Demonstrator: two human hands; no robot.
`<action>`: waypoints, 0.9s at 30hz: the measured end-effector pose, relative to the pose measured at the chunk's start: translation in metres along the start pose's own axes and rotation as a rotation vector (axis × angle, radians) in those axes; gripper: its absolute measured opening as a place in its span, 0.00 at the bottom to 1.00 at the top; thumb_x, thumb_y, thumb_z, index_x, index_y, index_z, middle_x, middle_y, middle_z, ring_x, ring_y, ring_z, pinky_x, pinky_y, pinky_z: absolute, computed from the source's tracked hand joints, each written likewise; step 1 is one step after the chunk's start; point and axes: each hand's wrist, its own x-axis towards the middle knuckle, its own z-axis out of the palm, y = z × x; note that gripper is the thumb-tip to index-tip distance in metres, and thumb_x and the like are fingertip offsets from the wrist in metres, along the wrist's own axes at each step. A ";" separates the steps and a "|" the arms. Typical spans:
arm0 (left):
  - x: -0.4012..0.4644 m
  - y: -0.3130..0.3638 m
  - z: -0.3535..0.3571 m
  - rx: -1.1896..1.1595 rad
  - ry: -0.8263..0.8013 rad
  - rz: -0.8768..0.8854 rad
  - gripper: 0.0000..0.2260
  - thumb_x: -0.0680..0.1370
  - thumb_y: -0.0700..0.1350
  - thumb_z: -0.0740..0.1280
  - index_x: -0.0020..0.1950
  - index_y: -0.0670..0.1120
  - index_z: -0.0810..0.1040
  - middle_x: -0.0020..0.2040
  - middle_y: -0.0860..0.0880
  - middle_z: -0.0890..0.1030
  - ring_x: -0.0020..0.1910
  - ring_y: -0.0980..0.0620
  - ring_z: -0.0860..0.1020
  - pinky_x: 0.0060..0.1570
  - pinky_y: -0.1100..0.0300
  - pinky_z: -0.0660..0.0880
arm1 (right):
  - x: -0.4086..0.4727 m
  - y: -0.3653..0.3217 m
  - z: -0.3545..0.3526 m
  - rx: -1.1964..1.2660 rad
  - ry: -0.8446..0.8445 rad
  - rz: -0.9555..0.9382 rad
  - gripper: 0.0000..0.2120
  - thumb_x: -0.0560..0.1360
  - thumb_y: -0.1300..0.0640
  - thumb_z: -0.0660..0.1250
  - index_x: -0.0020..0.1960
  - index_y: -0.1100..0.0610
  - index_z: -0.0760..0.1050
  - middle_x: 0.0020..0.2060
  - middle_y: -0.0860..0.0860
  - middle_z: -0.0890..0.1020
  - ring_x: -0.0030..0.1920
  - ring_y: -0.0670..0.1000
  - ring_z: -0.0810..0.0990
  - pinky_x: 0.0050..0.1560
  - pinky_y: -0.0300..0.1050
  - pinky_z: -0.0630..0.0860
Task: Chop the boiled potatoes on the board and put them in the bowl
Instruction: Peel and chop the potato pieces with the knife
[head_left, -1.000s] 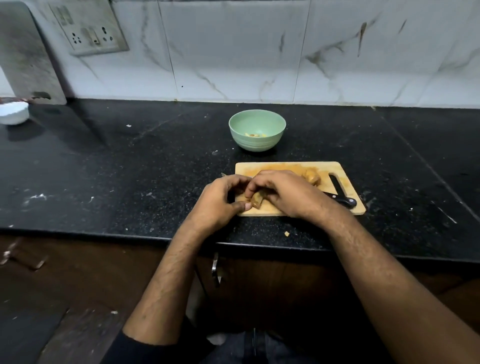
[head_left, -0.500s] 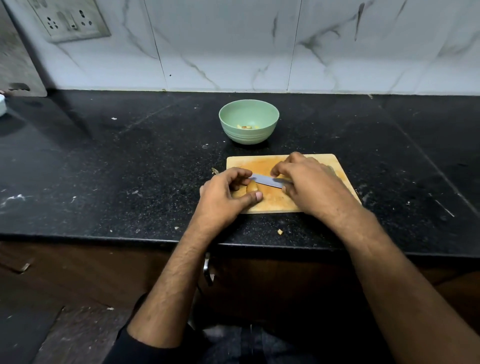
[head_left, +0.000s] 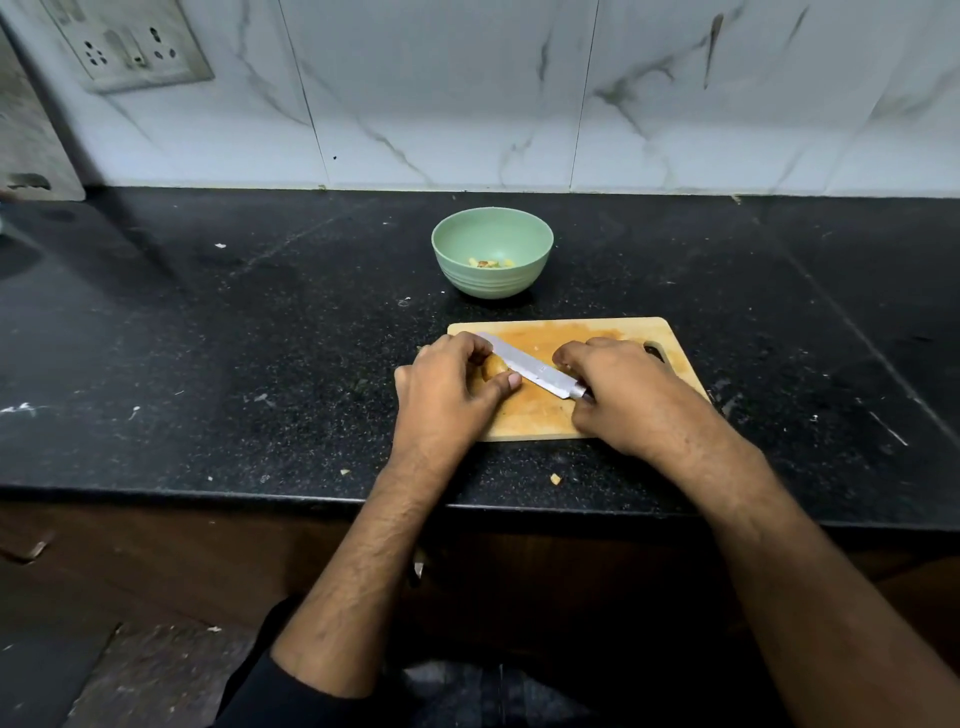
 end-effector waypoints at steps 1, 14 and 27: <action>0.000 0.001 0.000 0.022 0.000 0.001 0.17 0.73 0.60 0.74 0.57 0.54 0.78 0.52 0.57 0.79 0.55 0.53 0.77 0.59 0.48 0.68 | 0.000 -0.001 0.003 0.019 0.012 0.004 0.17 0.75 0.61 0.67 0.63 0.53 0.75 0.51 0.51 0.76 0.54 0.53 0.75 0.50 0.47 0.74; 0.004 0.001 0.004 -0.112 -0.008 -0.105 0.14 0.73 0.51 0.76 0.57 0.54 0.81 0.52 0.58 0.82 0.55 0.56 0.80 0.64 0.46 0.74 | -0.021 -0.011 0.002 0.482 0.048 0.056 0.21 0.79 0.56 0.66 0.68 0.40 0.67 0.40 0.45 0.78 0.39 0.44 0.76 0.39 0.40 0.71; -0.001 0.008 0.008 -0.021 0.053 -0.059 0.11 0.75 0.47 0.75 0.57 0.51 0.81 0.50 0.55 0.80 0.51 0.53 0.80 0.60 0.45 0.75 | -0.023 -0.031 -0.001 0.237 -0.082 0.127 0.05 0.81 0.51 0.59 0.56 0.50 0.68 0.37 0.48 0.74 0.35 0.45 0.72 0.29 0.39 0.63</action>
